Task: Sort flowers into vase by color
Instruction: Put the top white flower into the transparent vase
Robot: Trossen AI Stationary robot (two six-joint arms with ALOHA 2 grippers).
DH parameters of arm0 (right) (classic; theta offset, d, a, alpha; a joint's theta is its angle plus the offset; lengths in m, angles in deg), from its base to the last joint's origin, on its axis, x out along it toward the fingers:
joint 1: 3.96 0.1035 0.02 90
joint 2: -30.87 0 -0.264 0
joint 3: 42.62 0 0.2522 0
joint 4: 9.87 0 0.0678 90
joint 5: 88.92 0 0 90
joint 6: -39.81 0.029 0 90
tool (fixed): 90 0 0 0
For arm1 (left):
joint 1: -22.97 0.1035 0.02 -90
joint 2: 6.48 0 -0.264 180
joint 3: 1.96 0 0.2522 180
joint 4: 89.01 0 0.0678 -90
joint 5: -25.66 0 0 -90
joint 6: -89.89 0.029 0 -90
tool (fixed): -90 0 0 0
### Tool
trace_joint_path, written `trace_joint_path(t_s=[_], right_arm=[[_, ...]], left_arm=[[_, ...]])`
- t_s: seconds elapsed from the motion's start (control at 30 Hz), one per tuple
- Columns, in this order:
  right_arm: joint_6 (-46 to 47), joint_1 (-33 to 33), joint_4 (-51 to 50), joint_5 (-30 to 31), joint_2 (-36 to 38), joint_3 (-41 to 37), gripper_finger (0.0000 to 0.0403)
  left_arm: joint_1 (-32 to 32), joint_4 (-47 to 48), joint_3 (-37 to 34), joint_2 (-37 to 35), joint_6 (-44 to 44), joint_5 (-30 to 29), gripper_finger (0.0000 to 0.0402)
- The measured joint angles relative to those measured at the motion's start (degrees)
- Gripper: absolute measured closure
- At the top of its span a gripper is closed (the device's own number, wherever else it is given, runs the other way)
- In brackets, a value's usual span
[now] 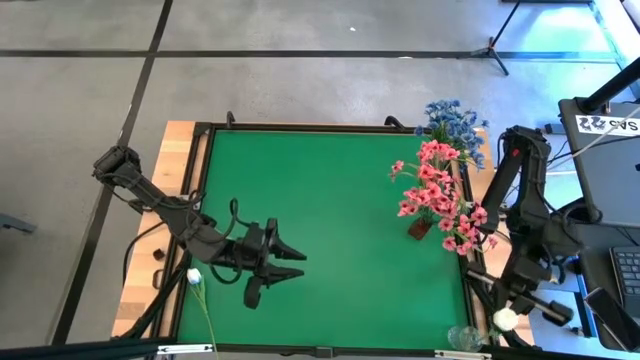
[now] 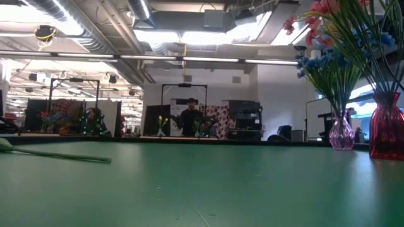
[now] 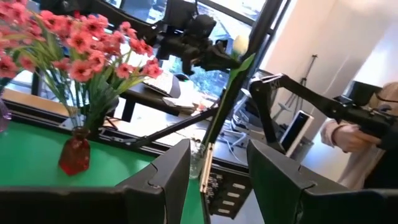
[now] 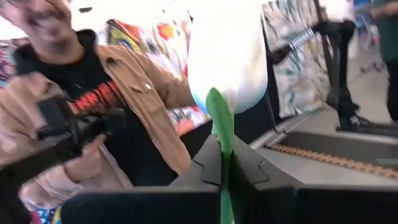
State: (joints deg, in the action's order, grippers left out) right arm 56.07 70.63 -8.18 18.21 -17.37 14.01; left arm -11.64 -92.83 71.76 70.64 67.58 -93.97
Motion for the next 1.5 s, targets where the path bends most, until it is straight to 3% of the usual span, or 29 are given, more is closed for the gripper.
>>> trace_joint_path(t_s=[0.27, 0.67, 1.0, 1.23, 1.5], right_arm=[[-1.47, 0.09, -2.87, -1.73, 3.6, 0.08, 0.0398], [-1.52, 0.09, -4.12, -5.82, 3.34, 0.06, 0.0398], [-1.69, 0.07, -3.53, -5.83, -0.6, 0.06, 0.0398], [1.62, 0.18, -8.01, -9.68, -1.96, 0.06, 0.0398], [3.68, 4.96, -16.11, -5.18, -1.92, 0.06, 0.0397]], left_arm=[[0.07, 0.13, 0.0, 0.0, 0.45, -0.37, 0.0247], [0.09, 0.17, 0.0, 0.0, 0.44, -0.37, 0.0247], [0.09, 0.16, 0.0, 0.0, 0.42, -0.89, 0.0247], [0.09, 0.16, 0.0, 0.0, 0.37, -0.94, 0.0247], [0.09, 0.16, 0.0, 0.0, -1.16, -0.94, 0.0247]])
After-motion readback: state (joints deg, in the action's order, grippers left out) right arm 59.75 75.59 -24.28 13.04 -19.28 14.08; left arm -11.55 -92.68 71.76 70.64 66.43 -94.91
